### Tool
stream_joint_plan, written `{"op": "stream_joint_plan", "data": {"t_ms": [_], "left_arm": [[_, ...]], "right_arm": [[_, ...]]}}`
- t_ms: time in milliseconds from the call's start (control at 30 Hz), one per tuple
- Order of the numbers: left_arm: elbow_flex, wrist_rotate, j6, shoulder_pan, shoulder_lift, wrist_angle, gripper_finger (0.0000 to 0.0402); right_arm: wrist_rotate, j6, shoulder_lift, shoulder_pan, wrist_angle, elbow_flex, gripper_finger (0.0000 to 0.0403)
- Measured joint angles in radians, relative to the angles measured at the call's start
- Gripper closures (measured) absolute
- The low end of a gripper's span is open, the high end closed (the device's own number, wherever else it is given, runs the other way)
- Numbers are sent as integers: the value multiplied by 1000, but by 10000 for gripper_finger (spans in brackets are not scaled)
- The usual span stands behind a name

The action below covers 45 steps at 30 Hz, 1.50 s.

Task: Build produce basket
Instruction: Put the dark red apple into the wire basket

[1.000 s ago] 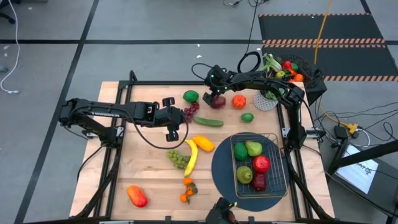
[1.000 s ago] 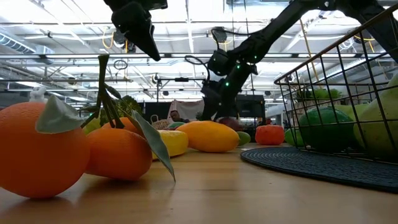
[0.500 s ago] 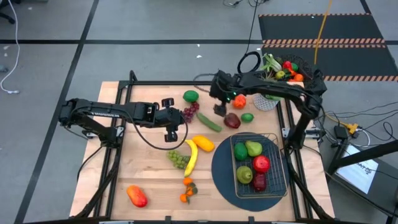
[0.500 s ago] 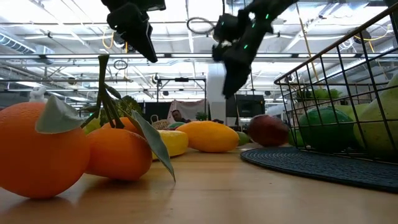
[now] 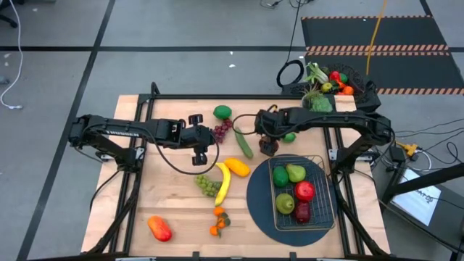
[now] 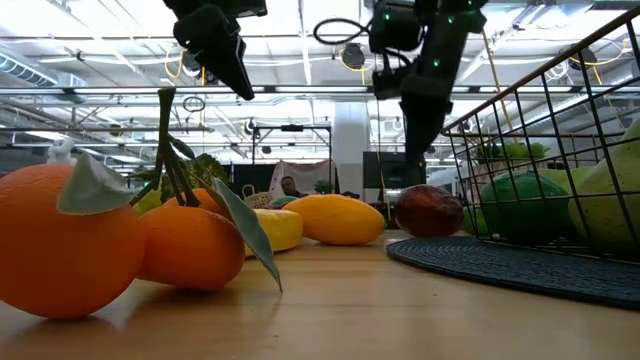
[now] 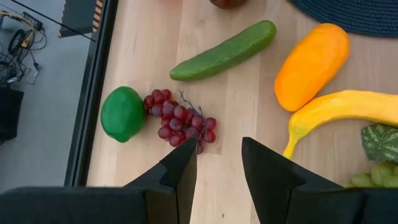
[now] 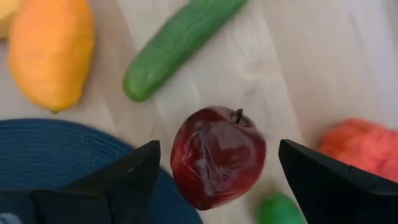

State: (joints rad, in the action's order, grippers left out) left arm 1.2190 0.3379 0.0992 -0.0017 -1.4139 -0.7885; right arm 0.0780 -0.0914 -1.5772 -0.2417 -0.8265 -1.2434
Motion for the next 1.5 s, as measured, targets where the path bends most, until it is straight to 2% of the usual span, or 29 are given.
{"op": "stream_joint_plan", "data": {"t_ms": [300,433,867,1033,1300,1500], "left_arm": [[0,0,-8,0,0,1,273],[0,0,-7,0,0,2,273],[0,0,-12,0,0,2,273],[0,0,-12,0,0,2,273],[0,0,-12,0,0,3,273],[0,0,-18,0,0,3,273]], "right_arm": [[28,-155,-3,0,53,74,29],[82,-160,-3,0,54,75,26],[76,-211,-90,8,68,75,25],[76,-207,-119,8,71,74,35],[79,-198,-121,8,71,74,79],[32,-194,-102,8,63,76,81]]}}
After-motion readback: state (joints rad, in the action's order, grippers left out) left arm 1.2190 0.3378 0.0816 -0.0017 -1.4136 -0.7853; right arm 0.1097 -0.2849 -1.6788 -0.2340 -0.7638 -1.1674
